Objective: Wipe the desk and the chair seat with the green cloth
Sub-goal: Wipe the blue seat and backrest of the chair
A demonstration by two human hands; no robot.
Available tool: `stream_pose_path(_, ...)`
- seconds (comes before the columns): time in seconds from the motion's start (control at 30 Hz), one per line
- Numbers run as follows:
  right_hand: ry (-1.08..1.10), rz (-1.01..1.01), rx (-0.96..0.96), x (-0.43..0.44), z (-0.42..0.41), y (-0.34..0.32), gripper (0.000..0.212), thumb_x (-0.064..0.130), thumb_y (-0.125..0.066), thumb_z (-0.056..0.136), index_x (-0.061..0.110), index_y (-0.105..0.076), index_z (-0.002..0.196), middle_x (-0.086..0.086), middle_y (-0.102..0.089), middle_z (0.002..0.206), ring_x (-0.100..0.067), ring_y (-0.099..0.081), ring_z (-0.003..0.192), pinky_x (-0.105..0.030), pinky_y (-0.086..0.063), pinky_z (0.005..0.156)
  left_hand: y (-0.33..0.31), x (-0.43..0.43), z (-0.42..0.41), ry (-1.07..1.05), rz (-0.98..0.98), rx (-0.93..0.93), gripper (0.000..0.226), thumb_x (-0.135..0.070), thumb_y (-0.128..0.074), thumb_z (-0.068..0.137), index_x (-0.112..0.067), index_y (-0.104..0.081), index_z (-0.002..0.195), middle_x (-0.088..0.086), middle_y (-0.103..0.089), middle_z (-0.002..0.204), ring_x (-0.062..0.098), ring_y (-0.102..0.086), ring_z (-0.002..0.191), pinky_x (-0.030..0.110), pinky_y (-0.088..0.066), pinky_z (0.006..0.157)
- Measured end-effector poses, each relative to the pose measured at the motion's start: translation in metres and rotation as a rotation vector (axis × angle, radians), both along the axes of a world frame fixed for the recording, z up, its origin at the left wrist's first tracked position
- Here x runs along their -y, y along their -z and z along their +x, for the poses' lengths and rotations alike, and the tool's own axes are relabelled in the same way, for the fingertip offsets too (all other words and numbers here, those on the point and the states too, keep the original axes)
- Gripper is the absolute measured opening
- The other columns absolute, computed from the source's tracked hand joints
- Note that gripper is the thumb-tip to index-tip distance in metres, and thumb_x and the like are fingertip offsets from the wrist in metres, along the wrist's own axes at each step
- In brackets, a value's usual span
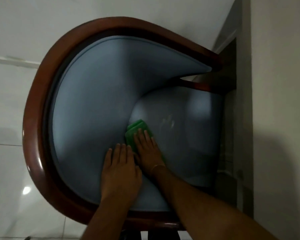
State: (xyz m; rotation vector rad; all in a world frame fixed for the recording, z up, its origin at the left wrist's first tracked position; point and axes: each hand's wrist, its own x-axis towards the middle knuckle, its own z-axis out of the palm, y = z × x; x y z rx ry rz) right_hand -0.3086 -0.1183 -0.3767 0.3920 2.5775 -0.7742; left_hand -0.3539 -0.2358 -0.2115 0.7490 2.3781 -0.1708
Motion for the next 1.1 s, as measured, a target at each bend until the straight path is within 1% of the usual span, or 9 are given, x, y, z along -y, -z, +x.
stream_pose_path(0.23, -0.417, 0.169, -0.211, -0.063, -0.052, 0.021, 0.063, 0.046, -0.036, 0.109, 0.02, -0.022, 0.164, -0.004, -0.019, 0.174, -0.024, -0.015, 0.162, -0.043, -0.012, 0.129, 0.014, 0.002, 0.0, 0.016, -0.019, -0.015, 0.076, -0.041, -0.005, 0.101, -0.013, -0.016, 0.171, 0.008, -0.021, 0.178, 0.024, -0.014, 0.166, 0.047, -0.005, 0.134)
stream_pose_path(0.3, -0.239, 0.213, -0.177, -0.103, -0.069, 0.024, 0.066, 0.044, -0.037, 0.108, 0.018, -0.019, 0.165, -0.007, -0.016, 0.174, -0.026, -0.014, 0.162, -0.045, -0.014, 0.13, 0.015, 0.002, 0.0, 0.019, -0.002, -0.005, 0.083, -0.04, 0.003, 0.096, -0.011, -0.022, 0.169, 0.009, -0.029, 0.176, 0.026, -0.021, 0.164, 0.047, -0.01, 0.134)
stream_pose_path(0.43, 0.425, 0.439, -0.045, -0.2, -0.063, 0.024, 0.069, 0.039, -0.036, 0.108, 0.01, -0.012, 0.165, -0.015, -0.011, 0.174, -0.031, -0.013, 0.161, -0.05, -0.015, 0.13, 0.016, 0.002, 0.002, 0.001, 0.004, -0.002, 0.081, -0.04, -0.003, 0.097, -0.008, -0.035, 0.165, 0.011, -0.042, 0.17, 0.028, -0.033, 0.16, 0.049, -0.017, 0.133)
stream_pose_path(0.53, 0.584, 0.523, -0.013, -0.191, -0.024, 0.024, 0.071, 0.046, -0.031, 0.107, 0.011, -0.011, 0.166, -0.011, -0.01, 0.175, -0.028, -0.011, 0.162, -0.05, -0.017, 0.129, 0.018, 0.003, 0.001, -0.002, -0.004, -0.002, 0.078, -0.039, -0.013, 0.097, -0.005, -0.046, 0.159, 0.014, -0.052, 0.162, 0.03, -0.043, 0.155, 0.051, -0.025, 0.13)
stream_pose_path(0.63, 0.292, 0.436, -0.043, -0.134, 0.028, 0.029, 0.071, 0.044, -0.035, 0.106, 0.01, -0.018, 0.165, -0.013, -0.013, 0.173, -0.031, -0.012, 0.161, -0.052, -0.019, 0.13, 0.019, 0.002, 0.001, 0.002, -0.007, -0.003, 0.071, -0.036, -0.025, 0.098, -0.003, -0.051, 0.155, 0.016, -0.057, 0.158, 0.033, -0.048, 0.151, 0.053, -0.029, 0.128)
stream_pose_path(0.77, -0.393, 0.215, -0.167, -0.058, 0.067, 0.038, 0.066, 0.047, -0.034, 0.108, 0.019, -0.018, 0.166, -0.004, -0.007, 0.175, -0.024, -0.002, 0.162, -0.048, -0.019, 0.129, 0.017, 0.002, 0.0, 0.036, -0.005, -0.006, 0.072, -0.032, -0.027, 0.093, 0.003, -0.061, 0.145, 0.022, -0.064, 0.147, 0.039, -0.058, 0.141, 0.058, -0.04, 0.121)
stream_pose_path(0.9, -0.554, 0.18, -0.258, -0.053, 0.014, 0.039, 0.061, 0.044, -0.03, 0.11, 0.019, -0.02, 0.165, -0.002, -0.016, 0.174, -0.021, -0.014, 0.162, -0.04, -0.01, 0.129, 0.016, 0.001, 0.0, 0.071, 0.016, -0.053, 0.069, -0.029, -0.031, 0.09, 0.007, -0.066, 0.137, 0.026, -0.069, 0.139, 0.043, -0.064, 0.133, 0.06, -0.044, 0.115)
stream_pose_path(1.0, -0.358, 0.19, -0.245, -0.079, -0.031, 0.035, 0.065, 0.043, -0.035, 0.108, 0.016, -0.022, 0.165, -0.005, -0.019, 0.174, -0.024, -0.018, 0.161, -0.046, -0.018, 0.13, 0.021, 0.001, 0.001, 0.067, 0.019, -0.049, 0.065, -0.026, -0.037, 0.09, 0.008, -0.063, 0.14, 0.027, -0.068, 0.139, 0.044, -0.063, 0.134, 0.06, -0.043, 0.116)
stream_pose_path(1.1, 0.063, 0.307, -0.166, -0.118, -0.063, 0.031, 0.068, 0.043, -0.037, 0.106, 0.013, -0.021, 0.165, -0.009, -0.02, 0.173, -0.027, -0.018, 0.161, -0.051, -0.022, 0.128, 0.024, 0.001, 0.001, 0.052, 0.031, -0.036, 0.073, -0.031, -0.031, 0.09, 0.007, -0.059, 0.144, 0.026, -0.065, 0.144, 0.042, -0.059, 0.14, 0.06, -0.038, 0.119)
